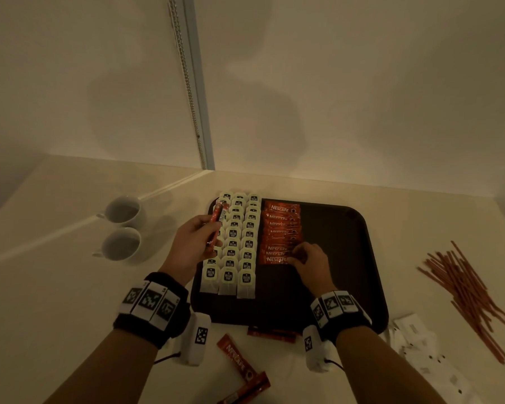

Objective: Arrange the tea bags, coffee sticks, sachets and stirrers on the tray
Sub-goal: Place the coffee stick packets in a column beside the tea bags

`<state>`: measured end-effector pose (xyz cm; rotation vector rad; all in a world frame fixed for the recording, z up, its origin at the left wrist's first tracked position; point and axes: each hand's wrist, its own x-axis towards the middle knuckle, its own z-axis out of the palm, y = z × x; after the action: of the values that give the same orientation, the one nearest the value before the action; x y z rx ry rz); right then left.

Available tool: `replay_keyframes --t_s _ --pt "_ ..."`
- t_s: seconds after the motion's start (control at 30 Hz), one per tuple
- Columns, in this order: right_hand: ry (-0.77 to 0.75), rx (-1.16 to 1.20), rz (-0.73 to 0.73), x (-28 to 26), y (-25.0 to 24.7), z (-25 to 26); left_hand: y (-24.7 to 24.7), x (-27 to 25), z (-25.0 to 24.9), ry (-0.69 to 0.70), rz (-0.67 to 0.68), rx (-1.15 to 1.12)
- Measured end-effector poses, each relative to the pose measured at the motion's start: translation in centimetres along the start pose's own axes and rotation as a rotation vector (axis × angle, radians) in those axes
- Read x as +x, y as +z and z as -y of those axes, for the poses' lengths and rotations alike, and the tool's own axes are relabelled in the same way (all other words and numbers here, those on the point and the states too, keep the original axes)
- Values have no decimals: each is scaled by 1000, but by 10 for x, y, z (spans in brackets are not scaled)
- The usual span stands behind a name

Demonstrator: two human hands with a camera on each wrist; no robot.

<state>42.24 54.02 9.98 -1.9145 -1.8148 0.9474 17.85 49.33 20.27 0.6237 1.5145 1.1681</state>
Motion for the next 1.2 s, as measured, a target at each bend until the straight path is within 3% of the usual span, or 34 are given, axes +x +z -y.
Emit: replay_keyframes --t_s 0.37,0.47,0.57,0.67,0.87,1.0,1.2 --pt "-9 21 -79 0 -3 5 5 0 -2 44 143 81" --pt "-69 246 -49 -2 -18 43 9 1 -6 188 138 189" --pt "-72 736 223 -11 -35 89 18 1 -10 435 120 367" --pt "-135 810 280 -14 -44 109 23 0 -13 590 96 415" --pt "-135 889 255 -18 -47 108 18 -5 -23 368 155 131" --pt "-101 905 294 -23 -47 107 20 -7 -24 376 108 101" --pt "-221 646 476 -34 -52 117 27 -9 -34 430 86 178"
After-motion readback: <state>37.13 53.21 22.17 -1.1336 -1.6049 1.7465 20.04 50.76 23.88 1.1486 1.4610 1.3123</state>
